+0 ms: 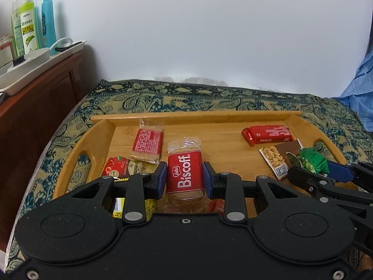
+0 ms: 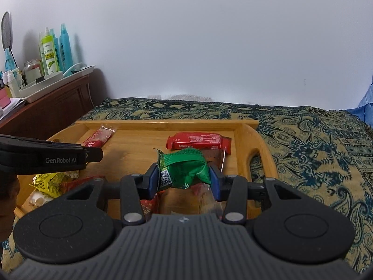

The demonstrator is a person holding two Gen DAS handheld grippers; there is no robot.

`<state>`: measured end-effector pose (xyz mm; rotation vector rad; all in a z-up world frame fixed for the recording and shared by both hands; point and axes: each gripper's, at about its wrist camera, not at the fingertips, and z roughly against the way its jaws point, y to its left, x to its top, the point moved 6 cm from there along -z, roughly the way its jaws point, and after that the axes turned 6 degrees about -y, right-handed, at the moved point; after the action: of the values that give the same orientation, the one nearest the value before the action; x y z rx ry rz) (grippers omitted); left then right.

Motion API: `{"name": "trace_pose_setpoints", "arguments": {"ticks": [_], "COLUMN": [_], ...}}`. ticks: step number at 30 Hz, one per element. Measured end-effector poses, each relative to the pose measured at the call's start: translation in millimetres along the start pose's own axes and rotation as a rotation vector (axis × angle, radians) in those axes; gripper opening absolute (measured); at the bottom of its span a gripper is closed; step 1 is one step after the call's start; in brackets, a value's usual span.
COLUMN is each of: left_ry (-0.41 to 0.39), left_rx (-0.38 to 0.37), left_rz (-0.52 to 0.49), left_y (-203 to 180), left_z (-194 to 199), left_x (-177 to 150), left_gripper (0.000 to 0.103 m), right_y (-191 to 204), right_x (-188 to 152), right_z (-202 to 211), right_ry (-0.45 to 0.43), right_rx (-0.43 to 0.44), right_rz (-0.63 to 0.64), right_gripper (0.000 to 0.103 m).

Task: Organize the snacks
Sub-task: 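Carry the Biscoff biscuit and green sweet over the tray with both tools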

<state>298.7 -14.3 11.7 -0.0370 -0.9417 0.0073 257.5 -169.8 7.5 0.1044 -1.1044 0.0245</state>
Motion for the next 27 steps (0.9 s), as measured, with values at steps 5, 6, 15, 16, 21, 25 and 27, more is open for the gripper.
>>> {"name": "trace_pose_setpoints", "arguments": {"ticks": [5,6,15,16,21,25,27], "left_ry": [0.016,0.018,0.035,0.037,0.045,0.050,0.053], "left_rx": [0.007,0.008,0.014,0.015,0.018,0.019,0.020], "left_rz": [-0.004,-0.003,-0.006,-0.008,-0.011,-0.004,-0.003], "left_y": [-1,-1,-2,-3,-2,-1,-1], "left_z": [-4,-5,-11,-11,-13,-14,-15], "left_x": [-2,-3,-5,-6,-8,-8,-9], "left_gripper": [0.031,0.031,0.031,0.031,0.031,0.031,0.031], "right_y": [0,-1,-1,-1,-3,-4,-4], "right_x": [0,1,0,0,-1,-1,-1], "right_z": [-1,-2,-3,-3,-4,-5,-5], "right_ry": [0.005,0.006,0.008,0.008,0.009,0.012,0.012], "right_rx": [-0.003,-0.003,-0.004,-0.004,-0.012,-0.017,-0.018], "right_rz": [0.003,0.002,0.002,0.004,0.006,0.002,0.004], "right_gripper": [0.049,0.049,0.050,0.050,0.050,0.050,0.050]}}
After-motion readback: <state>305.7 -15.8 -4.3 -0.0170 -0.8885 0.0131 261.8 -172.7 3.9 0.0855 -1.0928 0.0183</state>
